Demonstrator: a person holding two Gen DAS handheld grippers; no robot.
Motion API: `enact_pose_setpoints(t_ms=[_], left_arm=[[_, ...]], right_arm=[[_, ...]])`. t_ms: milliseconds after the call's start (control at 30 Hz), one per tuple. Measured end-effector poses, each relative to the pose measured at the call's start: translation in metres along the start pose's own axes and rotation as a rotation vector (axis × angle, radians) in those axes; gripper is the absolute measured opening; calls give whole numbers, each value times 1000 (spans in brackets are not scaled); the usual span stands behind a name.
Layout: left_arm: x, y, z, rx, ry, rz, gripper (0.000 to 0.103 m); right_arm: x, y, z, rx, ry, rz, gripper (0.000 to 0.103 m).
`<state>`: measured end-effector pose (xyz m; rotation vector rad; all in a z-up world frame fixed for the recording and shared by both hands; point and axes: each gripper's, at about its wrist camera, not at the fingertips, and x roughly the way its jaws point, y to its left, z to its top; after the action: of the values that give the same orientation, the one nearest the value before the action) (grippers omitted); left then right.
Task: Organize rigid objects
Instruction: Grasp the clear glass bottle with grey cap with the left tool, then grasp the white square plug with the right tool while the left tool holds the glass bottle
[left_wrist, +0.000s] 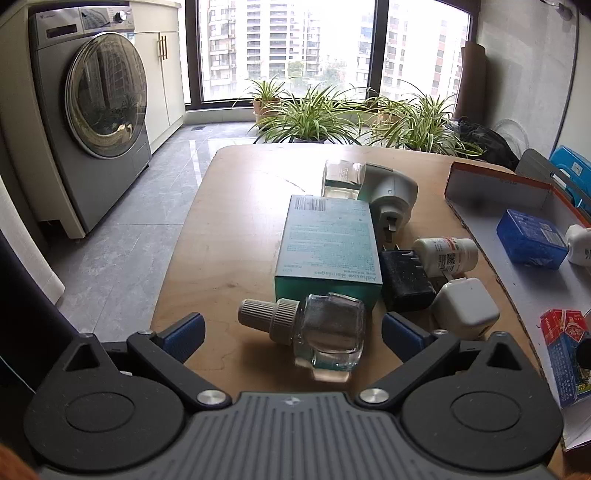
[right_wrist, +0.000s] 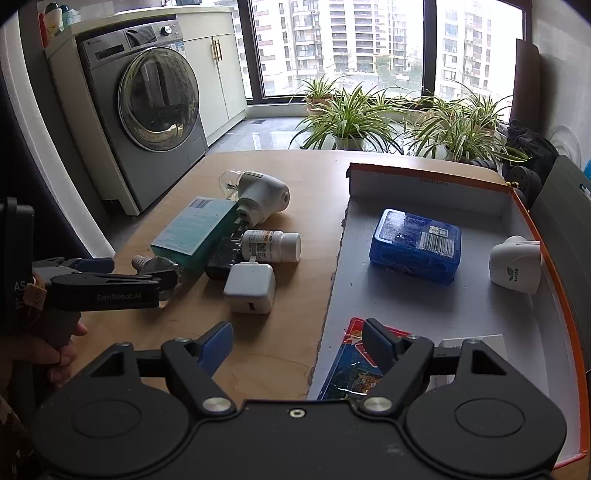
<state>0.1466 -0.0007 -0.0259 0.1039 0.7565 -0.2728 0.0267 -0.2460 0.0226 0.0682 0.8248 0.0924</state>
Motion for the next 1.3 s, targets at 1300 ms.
enact_pose_setpoints(t_ms=[1300], left_arm=[[-27,18,-3,-148,-88,-15,80]], right_arm=[[96,43,34,-72,95,25,52]])
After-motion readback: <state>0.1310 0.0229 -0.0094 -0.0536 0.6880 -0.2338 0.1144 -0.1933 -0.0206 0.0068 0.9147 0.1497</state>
